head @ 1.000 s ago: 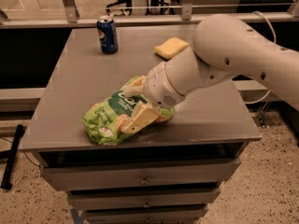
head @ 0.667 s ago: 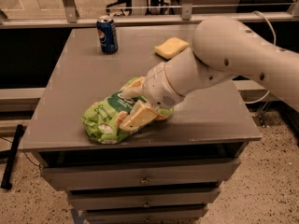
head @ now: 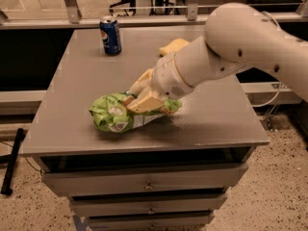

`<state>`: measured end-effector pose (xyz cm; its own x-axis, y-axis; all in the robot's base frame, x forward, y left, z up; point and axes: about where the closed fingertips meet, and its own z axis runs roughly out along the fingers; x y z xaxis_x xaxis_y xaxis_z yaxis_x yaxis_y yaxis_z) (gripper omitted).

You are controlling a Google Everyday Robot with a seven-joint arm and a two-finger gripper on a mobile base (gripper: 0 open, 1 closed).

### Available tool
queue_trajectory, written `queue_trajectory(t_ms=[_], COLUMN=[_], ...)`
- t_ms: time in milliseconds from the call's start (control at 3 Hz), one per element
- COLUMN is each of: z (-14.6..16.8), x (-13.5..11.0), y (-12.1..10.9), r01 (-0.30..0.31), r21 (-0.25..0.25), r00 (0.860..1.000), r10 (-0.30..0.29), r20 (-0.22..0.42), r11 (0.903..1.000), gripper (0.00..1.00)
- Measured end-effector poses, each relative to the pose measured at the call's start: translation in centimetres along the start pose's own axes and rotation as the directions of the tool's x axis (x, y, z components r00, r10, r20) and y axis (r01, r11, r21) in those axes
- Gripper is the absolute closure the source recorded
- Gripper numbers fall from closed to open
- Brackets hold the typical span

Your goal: Move green rice chip bag near pepsi can

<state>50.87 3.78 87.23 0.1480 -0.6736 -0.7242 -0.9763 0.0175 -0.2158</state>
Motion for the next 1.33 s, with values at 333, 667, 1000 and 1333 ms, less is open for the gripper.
queue_trajectory(t_ms=[333,667,1000,1333], z=[-2.9,-4.0,-4.4,-3.2], x=[-1.4,-2.6,-3.0,-3.4], y=[-5.1,-6.0,-5.0,-5.7], r01=[0.041,0.056,0.063,0.095], r21=[0.111,0.137,0.137,0.156], r00=[0.999,0.998,0.998,0.992], r10=[-0.042,-0.058,-0.065,-0.106], r20=[0.003,0.013,0.015,0.065], r11=[0.993,0.9889,0.9886,0.9833], gripper=[1.0,1.0,1.0,1.0])
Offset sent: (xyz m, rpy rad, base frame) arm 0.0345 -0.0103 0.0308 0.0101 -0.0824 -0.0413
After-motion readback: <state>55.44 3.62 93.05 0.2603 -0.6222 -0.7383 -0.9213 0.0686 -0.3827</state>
